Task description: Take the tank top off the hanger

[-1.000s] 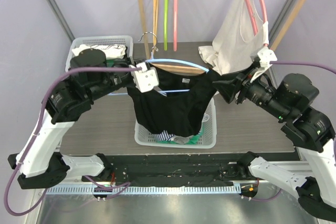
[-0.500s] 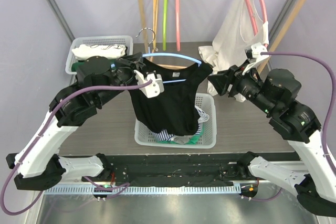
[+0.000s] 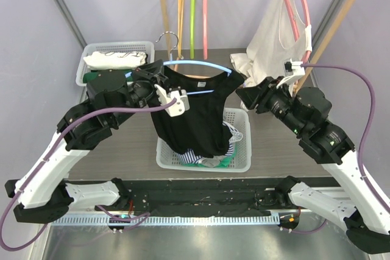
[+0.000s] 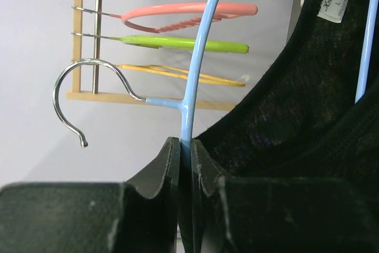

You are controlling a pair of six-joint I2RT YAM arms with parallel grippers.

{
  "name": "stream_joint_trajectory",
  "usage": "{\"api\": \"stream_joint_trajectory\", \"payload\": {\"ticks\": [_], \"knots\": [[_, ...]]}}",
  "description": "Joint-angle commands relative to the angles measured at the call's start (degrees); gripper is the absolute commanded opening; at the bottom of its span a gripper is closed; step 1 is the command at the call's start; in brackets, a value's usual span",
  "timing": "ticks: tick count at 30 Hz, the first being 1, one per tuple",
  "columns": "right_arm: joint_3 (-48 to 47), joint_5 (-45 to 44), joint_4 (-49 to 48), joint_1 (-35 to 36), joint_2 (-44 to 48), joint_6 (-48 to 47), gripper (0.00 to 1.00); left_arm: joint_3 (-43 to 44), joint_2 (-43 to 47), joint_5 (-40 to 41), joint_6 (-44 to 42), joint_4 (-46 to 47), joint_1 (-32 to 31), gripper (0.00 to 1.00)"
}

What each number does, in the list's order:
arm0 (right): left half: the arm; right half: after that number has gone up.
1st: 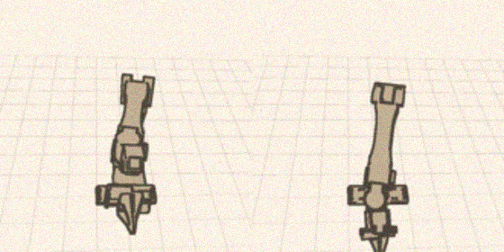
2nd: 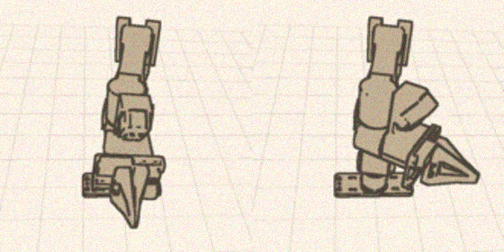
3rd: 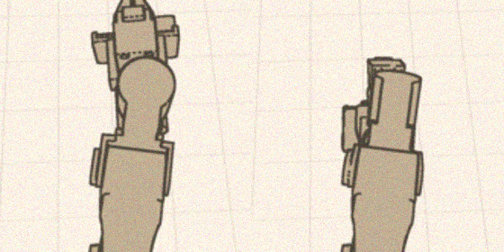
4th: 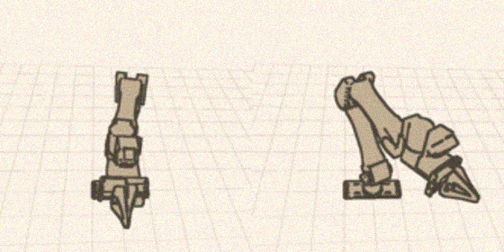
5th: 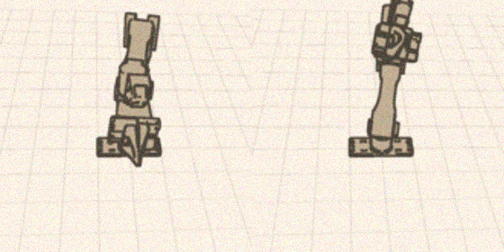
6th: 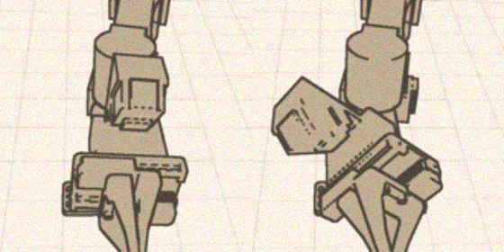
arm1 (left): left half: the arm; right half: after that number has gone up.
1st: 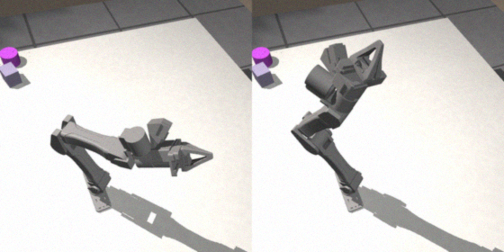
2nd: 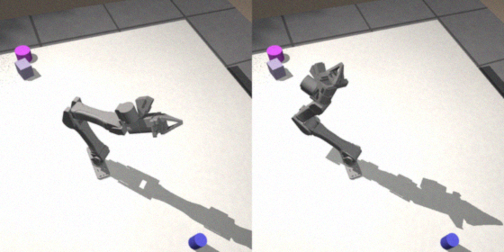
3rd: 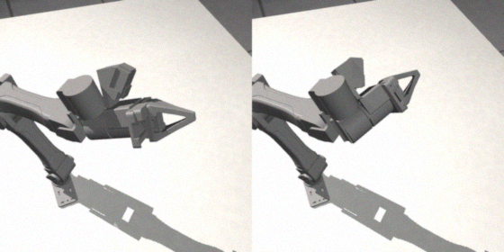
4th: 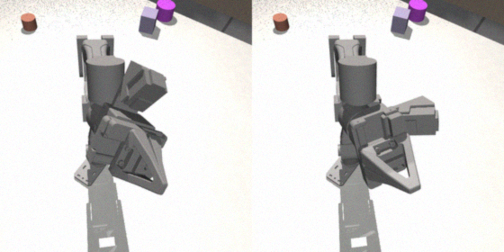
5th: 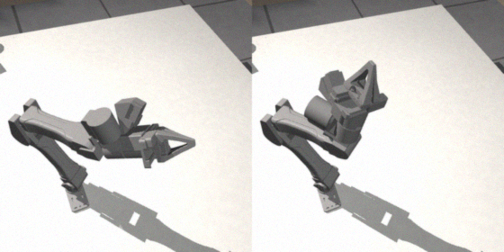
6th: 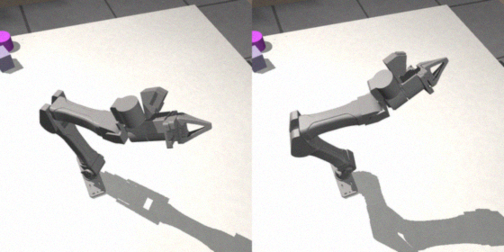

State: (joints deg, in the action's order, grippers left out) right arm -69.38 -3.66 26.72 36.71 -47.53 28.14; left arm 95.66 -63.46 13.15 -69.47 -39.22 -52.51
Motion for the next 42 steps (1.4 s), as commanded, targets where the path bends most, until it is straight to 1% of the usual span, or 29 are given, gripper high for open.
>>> {"api": "stream_joint_trajectory", "payload": {"ticks": [1, 6, 12, 14, 15, 16, 18, 19, 21, 26, 32, 34, 35, 37, 38, 40, 41, 42], "knots": [[0.39, 1.55, -9.93, 0.29, -0.54, 3.59, 0.42, -0.29, 1.85, 1.71, -0.23, 5.65, -0.4, 0.0], [0.39, 1.81, -11.51, 0.21, -2.22, 4.03, 0.42, -0.12, 1.85, 1.62, 0.74, 5.65, -0.31, 0.0], [1.09, 1.64, -10.9, 0.29, -2.66, 3.94, 0.42, 0.23, 1.85, 1.53, 0.74, 5.65, -0.31, 0.0], [1.27, 1.99, -9.68, 0.29, -2.13, 4.03, 0.46, 0.23, 1.85, 1.53, 0.83, 5.65, -0.31, 0.0], [1.53, 2.08, -9.32, 0.29, -1.87, 4.2, 0.52, 0.32, 1.94, 1.53, 0.74, 5.65, -0.31, 0.0], [1.79, 2.34, -8.97, 0.21, -1.52, 4.38, 0.54, 0.23, 2.03, 1.53, 0.74, 5.65, -0.31, 0.0], [2.67, 2.6, -8.44, 0.29, -0.29, 4.73, 0.59, -0.03, 2.03, 1.44, 0.57, 5.65, -0.4, 0.0], [3.02, 2.52, -8.35, 0.29, 0.15, 4.99, 0.59, -0.03, 2.11, 1.44, 0.57, 5.65, -0.31, 0.0], [3.81, 2.17, -8.44, 0.29, 0.85, 5.08, 0.59, -0.12, 2.03, 1.36, 0.65, 5.65, -0.31, 0.0], [3.73, 2.87, -9.14, 0.29, -0.72, 4.82, 0.58, 0.41, 1.76, 1.27, 0.74, 5.47, -0.4, 0.0], [2.33, 1.99, -10.98, 0.29, -2.48, 3.68, 0.55, 0.5, 1.85, 1.18, 1.09, 5.3, -0.31, 0.0], [1.62, 1.82, -11.25, 0.29, -3.18, 3.41, 0.5, 0.58, 1.94, 1.09, 1.44, 5.21, -0.31, 0.0], [1.36, 1.82, -11.69, 0.21, -3.79, 3.24, 0.45, 0.58, 1.94, 1.09, 1.62, 5.12, -0.31, 0.0], [0.92, 2.17, -12.22, 0.29, -4.15, 3.24, 0.38, 0.5, 2.03, 1.09, 1.71, 5.03, -0.31, 0.0], [0.74, 2.17, -12.57, 0.29, -4.33, 3.24, 0.31, 0.5, 2.11, 1.18, 1.71, 4.95, -0.31, 0.0], [0.39, 2.34, -12.57, 0.29, -4.33, 3.15, 0.22, 0.14, 2.11, 1.18, 1.62, 4.77, -0.4, 0.0], [0.3, 2.52, -12.66, 0.29, -3.98, 3.15, 0.12, 0.14, 2.2, 1.27, 1.71, 4.77, -0.4, 0.0], [0.22, 2.52, -12.66, 0.29, -3.71, 3.06, 0.08, -0.2, 2.2, 1.35, 1.62, 4.68, -0.31, 0.0]]}}
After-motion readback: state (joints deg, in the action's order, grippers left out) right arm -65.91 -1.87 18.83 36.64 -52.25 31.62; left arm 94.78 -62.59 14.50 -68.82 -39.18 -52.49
